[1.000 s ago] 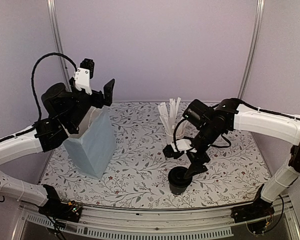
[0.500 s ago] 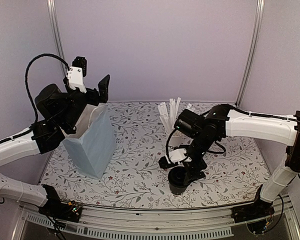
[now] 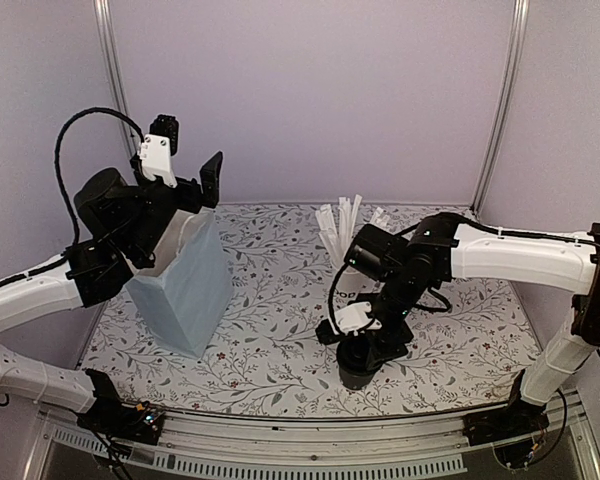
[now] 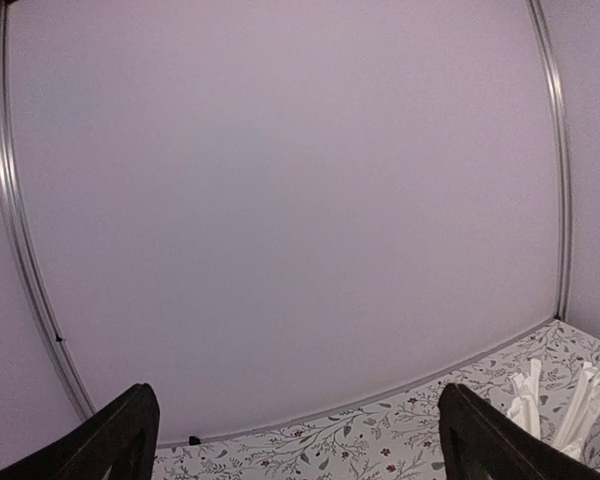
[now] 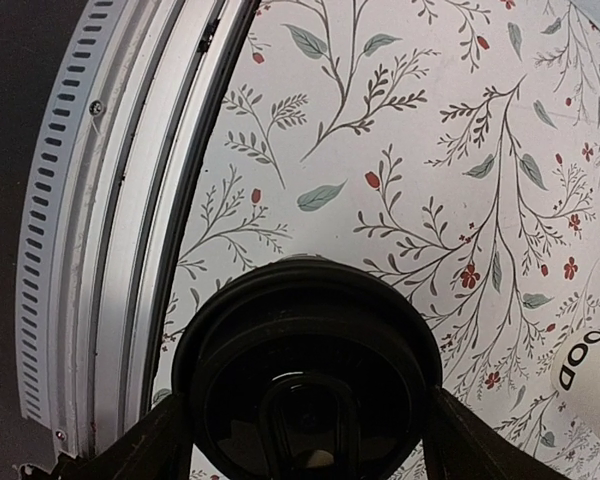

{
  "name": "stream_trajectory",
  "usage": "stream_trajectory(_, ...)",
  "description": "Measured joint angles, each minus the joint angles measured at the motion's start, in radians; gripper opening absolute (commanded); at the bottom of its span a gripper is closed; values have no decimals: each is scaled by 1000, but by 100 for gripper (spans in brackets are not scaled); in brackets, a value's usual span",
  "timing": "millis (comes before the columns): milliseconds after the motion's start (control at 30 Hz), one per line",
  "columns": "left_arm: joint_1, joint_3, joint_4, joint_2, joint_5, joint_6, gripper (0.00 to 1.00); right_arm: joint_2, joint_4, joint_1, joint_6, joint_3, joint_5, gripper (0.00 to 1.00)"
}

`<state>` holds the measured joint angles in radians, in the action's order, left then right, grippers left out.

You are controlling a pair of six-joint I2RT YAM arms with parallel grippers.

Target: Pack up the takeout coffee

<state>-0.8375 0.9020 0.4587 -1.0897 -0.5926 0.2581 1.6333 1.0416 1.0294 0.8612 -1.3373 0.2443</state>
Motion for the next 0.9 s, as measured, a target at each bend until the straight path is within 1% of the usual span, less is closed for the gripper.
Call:
stream_trajectory(233,0,0,-1,-5,0,3,100,-3,-13,9,-5,7,-8,78)
stream_trajectory(567,0,0,-7,-6,0,3,100,-30,-58,37,-9,42,-56,77)
stream_trajectory(700,0,0,-8,-8,0,3,100,-32,-64,38,-10,47,-60,81)
stream_trajectory(733,0,0,-8,-10,0,3,100,-35,-66,38,-11,51,-61,80)
stream_trajectory(833,0,2,-17,-10,1,3,99,-41,-68,42,-13,64,-56,73)
stream_trajectory(900,0,13,-39,-10,5,-2,99,-43,-77,46,-13,67,-58,72)
